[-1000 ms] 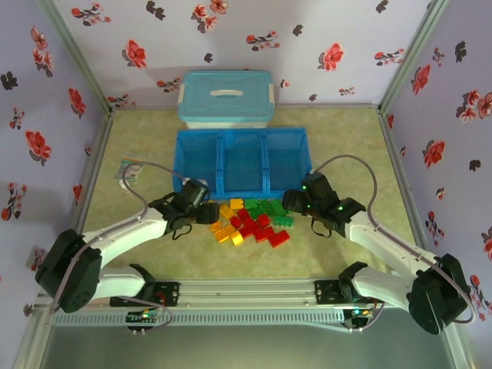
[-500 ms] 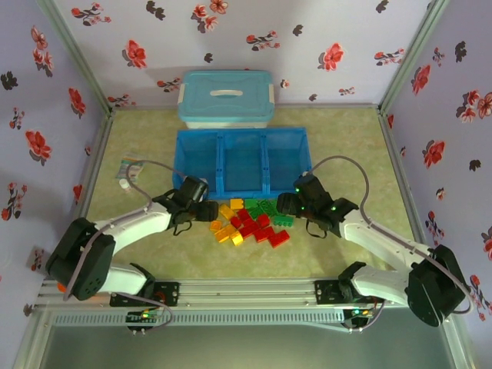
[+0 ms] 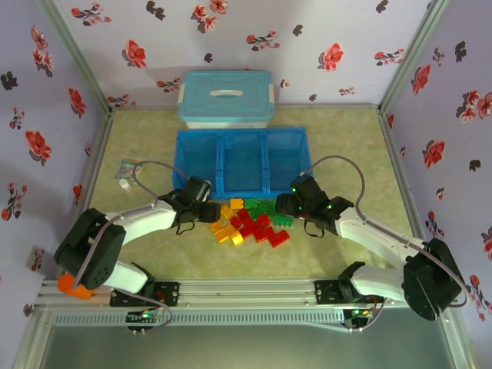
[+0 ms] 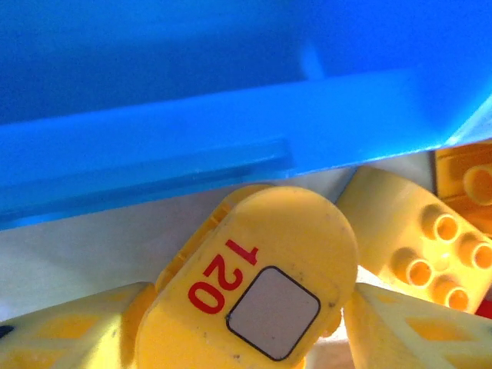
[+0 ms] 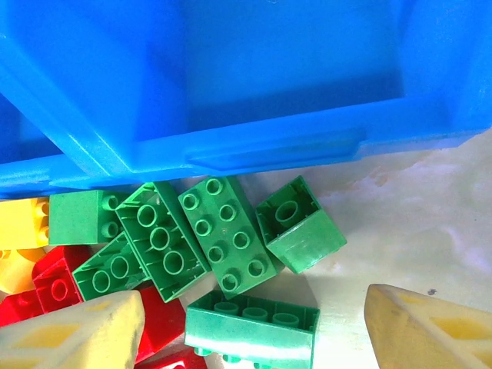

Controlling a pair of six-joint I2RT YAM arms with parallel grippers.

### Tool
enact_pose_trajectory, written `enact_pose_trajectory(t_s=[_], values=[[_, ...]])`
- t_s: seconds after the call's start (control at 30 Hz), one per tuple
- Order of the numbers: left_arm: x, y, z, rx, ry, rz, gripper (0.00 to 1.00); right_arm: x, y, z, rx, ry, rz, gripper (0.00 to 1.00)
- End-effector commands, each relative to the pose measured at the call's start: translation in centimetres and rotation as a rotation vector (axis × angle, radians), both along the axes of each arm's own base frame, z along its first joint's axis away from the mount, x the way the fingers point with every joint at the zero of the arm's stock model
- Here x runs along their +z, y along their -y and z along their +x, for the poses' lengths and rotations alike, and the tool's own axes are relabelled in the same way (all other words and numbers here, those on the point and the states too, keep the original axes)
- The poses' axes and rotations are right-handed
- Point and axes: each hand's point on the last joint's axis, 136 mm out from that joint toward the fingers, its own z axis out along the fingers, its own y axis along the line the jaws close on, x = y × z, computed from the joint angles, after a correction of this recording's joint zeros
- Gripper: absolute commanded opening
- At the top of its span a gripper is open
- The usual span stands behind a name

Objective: Sort the legos into containers by color
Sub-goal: Pick up the lego from the center of the table.

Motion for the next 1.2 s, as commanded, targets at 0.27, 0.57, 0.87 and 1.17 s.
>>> enact_pose_trajectory(t_s=[0.27,0.57,0.87,1.17], values=[[0.3,0.2,-0.2,-0.024,-0.002,0.01,0.43,1.8,-0.4,1.0,-0.021,0.066,0.026,0.75],[1.0,-0.3,-1.9,-0.027,0.009,0.031,0.35,2.5,-0.5,1.3,-0.017,0.082,0.021,0.74],[3.6,-1.3,-3.5,0.016,0.043,-0.017,0.33,2.8,-0.4,1.1,-0.017,0.085,0.031,0.73],[11.0,-1.6,-1.1,0.044,0.176,-0.082,0.32,3.7,-0.5,0.9,-0.003,0.096,0.046,0.73]])
